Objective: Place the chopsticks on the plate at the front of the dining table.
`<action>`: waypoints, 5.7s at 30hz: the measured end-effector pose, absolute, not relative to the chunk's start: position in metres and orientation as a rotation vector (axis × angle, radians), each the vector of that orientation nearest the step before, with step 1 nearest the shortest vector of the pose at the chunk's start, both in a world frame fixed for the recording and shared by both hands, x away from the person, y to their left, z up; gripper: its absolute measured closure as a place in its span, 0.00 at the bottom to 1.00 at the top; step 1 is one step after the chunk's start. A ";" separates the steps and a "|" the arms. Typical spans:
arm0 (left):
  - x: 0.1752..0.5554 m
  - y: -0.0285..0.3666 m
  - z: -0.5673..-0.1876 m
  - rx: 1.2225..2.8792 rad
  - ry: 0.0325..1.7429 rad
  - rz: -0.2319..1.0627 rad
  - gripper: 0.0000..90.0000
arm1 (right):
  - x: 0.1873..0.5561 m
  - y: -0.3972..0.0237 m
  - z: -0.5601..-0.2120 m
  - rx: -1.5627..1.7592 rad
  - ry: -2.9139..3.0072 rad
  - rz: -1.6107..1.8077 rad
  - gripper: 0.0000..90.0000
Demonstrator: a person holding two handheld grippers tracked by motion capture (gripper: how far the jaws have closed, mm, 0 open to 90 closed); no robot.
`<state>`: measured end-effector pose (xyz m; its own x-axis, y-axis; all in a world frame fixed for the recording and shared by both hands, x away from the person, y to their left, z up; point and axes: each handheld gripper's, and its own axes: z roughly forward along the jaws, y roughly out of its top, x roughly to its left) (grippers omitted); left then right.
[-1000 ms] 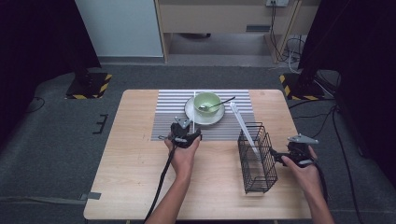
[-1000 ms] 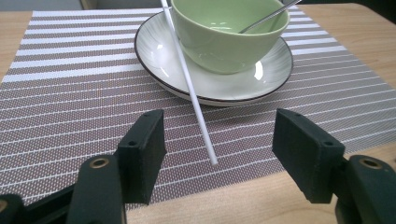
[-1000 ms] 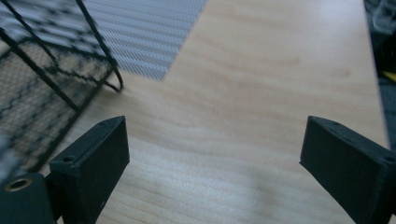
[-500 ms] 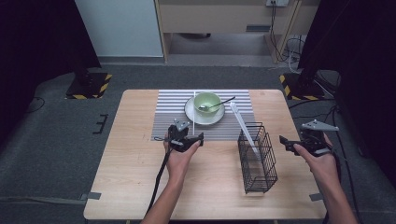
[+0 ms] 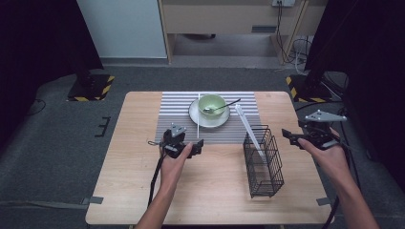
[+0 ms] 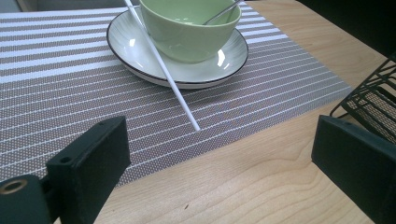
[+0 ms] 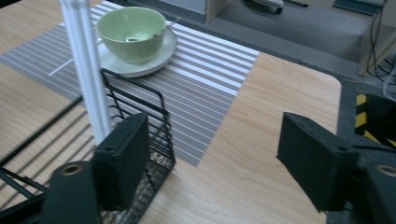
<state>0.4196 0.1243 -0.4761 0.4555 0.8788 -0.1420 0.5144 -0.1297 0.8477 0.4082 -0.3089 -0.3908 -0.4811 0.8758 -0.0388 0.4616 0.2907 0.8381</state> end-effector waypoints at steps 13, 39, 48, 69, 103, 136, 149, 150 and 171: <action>0.409 0.131 -0.477 1.792 1.127 0.478 0.07 | 0.426 -0.243 -0.363 1.030 2.183 1.176 0.64; 0.403 0.135 -0.481 1.832 1.084 0.461 0.07 | 0.462 -0.189 -0.380 1.025 2.285 1.123 0.64; 0.403 0.132 -0.483 1.865 1.067 0.461 0.07 | 0.465 -0.187 -0.383 1.026 2.302 1.124 0.71; 0.403 0.132 -0.484 1.870 1.077 0.457 0.08 | 0.462 -0.188 -0.384 1.009 2.310 1.162 0.85; 0.402 0.133 -0.482 1.841 1.068 0.458 0.08 | 0.462 -0.200 -0.363 1.016 2.233 1.275 0.92; 0.396 0.125 -0.469 1.804 0.982 0.463 0.10 | 0.445 -0.224 -0.301 0.975 2.018 1.489 0.93; 0.393 0.125 -0.465 1.774 0.968 0.472 0.11 | 0.435 -0.216 -0.272 0.907 1.958 1.553 0.93; 0.393 0.125 -0.465 1.772 0.966 0.470 0.11 | 0.434 -0.215 -0.270 0.901 1.957 1.557 0.93; 0.391 0.124 -0.462 1.761 0.894 0.445 0.11 | 0.438 -0.190 -0.272 0.892 1.943 1.705 0.93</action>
